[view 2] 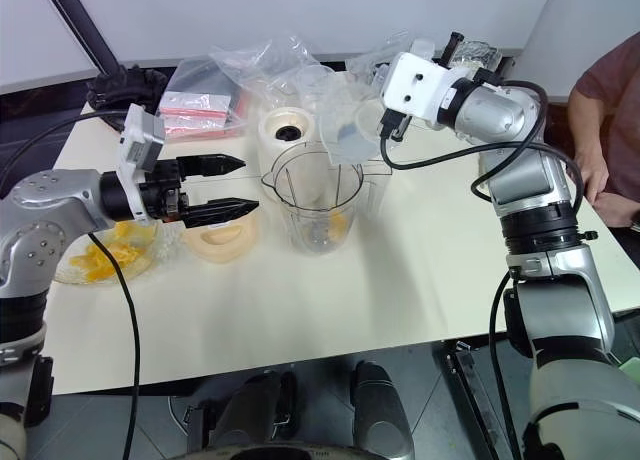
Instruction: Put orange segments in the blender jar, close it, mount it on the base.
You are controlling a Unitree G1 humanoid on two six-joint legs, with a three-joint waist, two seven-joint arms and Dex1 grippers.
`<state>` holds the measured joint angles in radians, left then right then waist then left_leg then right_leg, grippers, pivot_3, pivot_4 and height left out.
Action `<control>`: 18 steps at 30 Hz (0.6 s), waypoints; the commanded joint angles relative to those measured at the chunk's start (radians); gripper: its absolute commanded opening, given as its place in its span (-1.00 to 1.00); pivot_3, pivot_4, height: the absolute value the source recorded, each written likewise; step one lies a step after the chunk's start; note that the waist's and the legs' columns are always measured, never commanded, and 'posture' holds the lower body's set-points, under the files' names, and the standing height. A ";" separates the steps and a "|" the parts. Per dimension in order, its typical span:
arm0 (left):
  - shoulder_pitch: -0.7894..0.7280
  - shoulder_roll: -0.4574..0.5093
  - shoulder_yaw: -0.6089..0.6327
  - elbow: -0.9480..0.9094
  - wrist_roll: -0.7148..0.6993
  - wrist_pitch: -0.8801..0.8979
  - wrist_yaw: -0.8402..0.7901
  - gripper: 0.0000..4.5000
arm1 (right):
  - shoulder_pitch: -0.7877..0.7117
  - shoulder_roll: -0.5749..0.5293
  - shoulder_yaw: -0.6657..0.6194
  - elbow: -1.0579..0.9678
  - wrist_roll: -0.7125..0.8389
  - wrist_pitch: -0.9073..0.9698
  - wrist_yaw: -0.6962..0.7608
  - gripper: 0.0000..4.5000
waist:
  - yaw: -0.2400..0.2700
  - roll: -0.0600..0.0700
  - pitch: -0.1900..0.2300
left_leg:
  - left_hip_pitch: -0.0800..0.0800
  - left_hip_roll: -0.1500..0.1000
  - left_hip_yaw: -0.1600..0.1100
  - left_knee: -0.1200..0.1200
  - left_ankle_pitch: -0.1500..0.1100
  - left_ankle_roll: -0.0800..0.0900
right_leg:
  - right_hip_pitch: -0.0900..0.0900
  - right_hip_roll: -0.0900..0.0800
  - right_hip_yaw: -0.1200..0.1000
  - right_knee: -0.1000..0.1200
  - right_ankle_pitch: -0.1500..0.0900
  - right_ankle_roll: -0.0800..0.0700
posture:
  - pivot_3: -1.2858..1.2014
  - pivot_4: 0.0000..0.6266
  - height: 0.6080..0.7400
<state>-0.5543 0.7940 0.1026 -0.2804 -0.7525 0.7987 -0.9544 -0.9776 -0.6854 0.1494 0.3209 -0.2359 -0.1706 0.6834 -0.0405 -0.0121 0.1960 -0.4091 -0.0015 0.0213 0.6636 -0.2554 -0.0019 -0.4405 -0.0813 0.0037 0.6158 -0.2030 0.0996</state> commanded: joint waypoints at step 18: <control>-0.013 0.000 0.010 -0.013 0.010 -0.021 0.000 1.00 | -0.026 -0.004 -0.009 -0.015 -0.041 -0.057 -0.031 -0.99 | -0.001 0.000 0.000 | 0.000 0.000 0.000 0.000 0.000 0.000 | 0.000 0.000 0.000 0.001 0.000 0.000 | 0.03 -0.52 1.00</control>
<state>-0.5543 0.7938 0.1014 -0.2791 -0.7446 0.7974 -0.9545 -0.9776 -0.6804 0.1496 0.3227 -0.2722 -0.2044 0.6698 -0.0419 -0.0122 0.1960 -0.4087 -0.0014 0.0214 0.6639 -0.2554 -0.0020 -0.4405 -0.0812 0.0037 0.6166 -0.2029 0.0996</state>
